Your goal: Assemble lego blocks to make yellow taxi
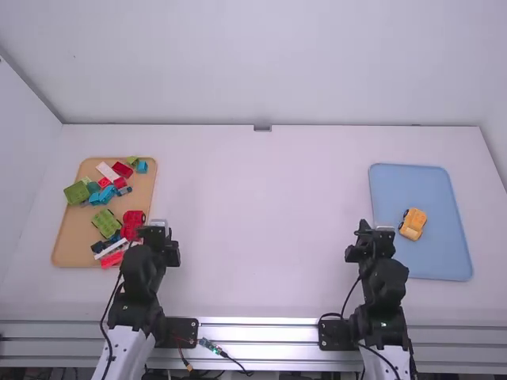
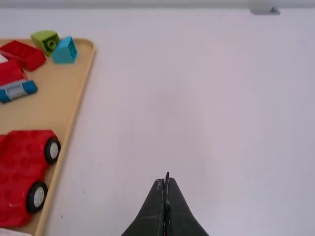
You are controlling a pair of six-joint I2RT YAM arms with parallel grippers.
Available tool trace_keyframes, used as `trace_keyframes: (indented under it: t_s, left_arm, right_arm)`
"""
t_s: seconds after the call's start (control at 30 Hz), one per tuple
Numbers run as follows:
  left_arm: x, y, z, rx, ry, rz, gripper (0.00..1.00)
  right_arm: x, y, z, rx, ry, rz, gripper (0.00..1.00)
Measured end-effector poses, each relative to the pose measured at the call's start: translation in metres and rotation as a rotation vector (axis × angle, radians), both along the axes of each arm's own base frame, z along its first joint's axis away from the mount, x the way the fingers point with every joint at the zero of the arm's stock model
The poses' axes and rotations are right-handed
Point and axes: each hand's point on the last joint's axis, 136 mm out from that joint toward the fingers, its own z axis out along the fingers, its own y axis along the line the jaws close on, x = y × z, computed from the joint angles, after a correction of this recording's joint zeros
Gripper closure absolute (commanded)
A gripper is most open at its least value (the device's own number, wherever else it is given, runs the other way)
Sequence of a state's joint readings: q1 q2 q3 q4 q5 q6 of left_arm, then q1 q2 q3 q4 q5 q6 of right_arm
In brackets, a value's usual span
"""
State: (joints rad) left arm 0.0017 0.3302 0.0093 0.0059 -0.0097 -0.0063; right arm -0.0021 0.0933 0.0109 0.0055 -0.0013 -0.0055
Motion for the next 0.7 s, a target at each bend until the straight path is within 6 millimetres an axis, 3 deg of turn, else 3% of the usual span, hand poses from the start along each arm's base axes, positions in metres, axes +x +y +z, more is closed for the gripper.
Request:
trace_keyframes:
  t_s: [0.27, 0.7]
  left_arm:
    - [0.002, 0.0, 0.026, 0.0, -0.115, 0.0, 1.0]
    - [0.001, 0.0, 0.06, 0.0, -0.264, -0.002, 1.0]
  right_arm:
    - [-0.002, 0.0, 0.019, 0.001, -0.082, 0.0, 1.0]
    - [-0.002, 0.0, 0.019, 0.0, -0.085, -0.002, 1.0]
